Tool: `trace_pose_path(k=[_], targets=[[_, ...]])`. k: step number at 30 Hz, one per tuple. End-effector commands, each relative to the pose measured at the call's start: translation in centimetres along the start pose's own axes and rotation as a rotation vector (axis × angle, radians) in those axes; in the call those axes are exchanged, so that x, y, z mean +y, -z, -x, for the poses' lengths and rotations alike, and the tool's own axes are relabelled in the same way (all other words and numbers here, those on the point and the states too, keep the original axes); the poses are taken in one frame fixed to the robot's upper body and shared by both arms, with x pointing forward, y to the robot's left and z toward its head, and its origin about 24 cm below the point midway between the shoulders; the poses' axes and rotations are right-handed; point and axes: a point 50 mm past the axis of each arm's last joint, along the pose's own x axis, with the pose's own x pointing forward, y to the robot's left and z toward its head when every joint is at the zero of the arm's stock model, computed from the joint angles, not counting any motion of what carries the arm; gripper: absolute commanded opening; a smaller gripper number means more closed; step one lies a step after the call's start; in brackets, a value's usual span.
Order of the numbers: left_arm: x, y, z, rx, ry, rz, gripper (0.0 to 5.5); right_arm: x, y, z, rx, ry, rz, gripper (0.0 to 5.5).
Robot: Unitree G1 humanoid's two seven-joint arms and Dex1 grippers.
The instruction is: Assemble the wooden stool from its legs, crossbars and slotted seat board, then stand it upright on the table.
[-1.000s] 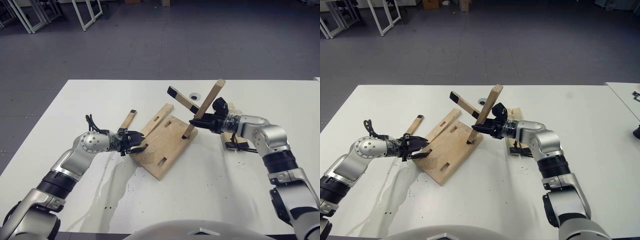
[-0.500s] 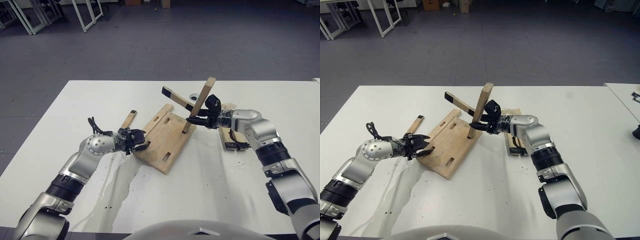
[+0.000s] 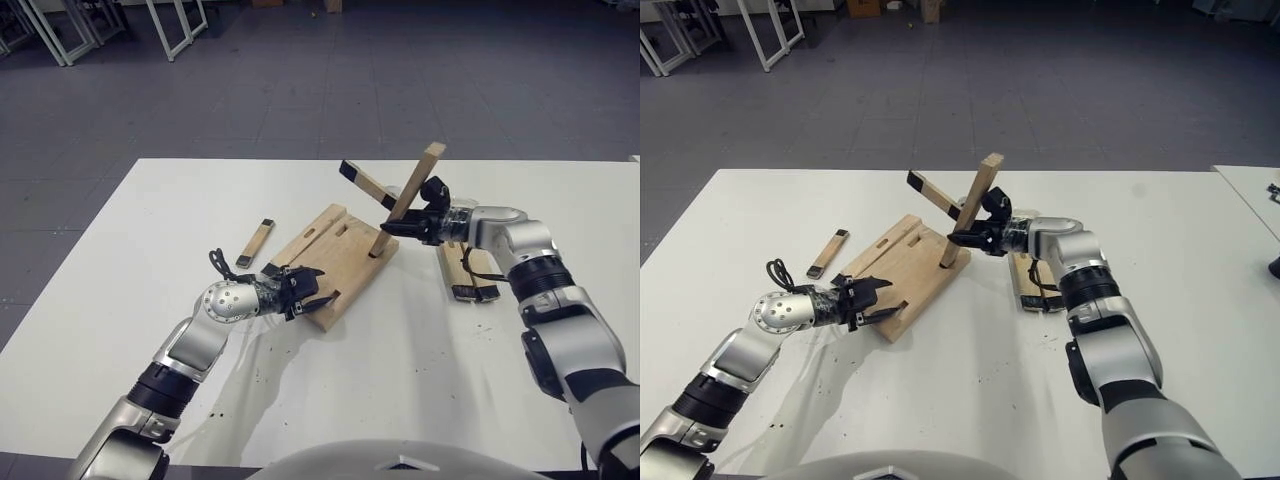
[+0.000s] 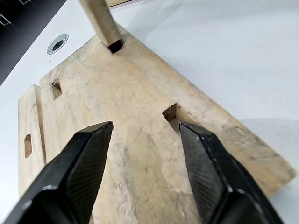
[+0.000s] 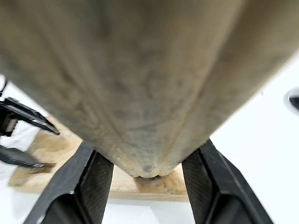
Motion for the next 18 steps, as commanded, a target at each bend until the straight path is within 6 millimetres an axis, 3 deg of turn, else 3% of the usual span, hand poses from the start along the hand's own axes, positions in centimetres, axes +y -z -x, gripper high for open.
trace_pose_path(k=[1, 2, 3, 8, 10, 12, 15, 18], targets=[[-0.5, 1.8, 0.3, 0.074, 0.009, 0.048, 2.64, -0.6, 4.7, 0.8, 0.170, 0.035, -0.127, 2.02], [-0.5, 1.8, 0.3, 0.073, 0.008, 0.049, 2.64, -0.5, 4.3, 0.7, 0.150, 0.034, -0.116, 2.02], [-0.5, 1.8, 0.3, 0.073, 0.008, 0.050, 2.64, -0.4, 3.8, 0.6, 0.126, 0.037, -0.097, 2.40], [-0.6, 2.0, 0.4, 0.074, 0.002, 0.061, 2.64, 0.5, 1.0, 1.9, 0.016, 0.067, -0.060, 3.27], [-0.6, 2.0, 0.5, 0.073, 0.001, 0.064, 2.64, 0.2, 1.0, 3.8, 0.076, 0.171, -0.027, 3.30], [-0.5, 2.0, 0.5, 0.072, -0.001, 0.065, 2.64, -0.4, -0.5, 6.4, 0.060, 0.308, 0.011, 3.30], [-0.8, 2.1, 0.5, 0.072, 0.004, 0.072, 2.64, -0.2, -7.0, 10.5, -0.139, 0.496, 0.108, 3.30], [-0.9, 2.1, 0.5, 0.073, 0.004, 0.076, 2.64, 1.7, -13.5, 11.5, -0.468, 0.525, 0.183, 3.30]])
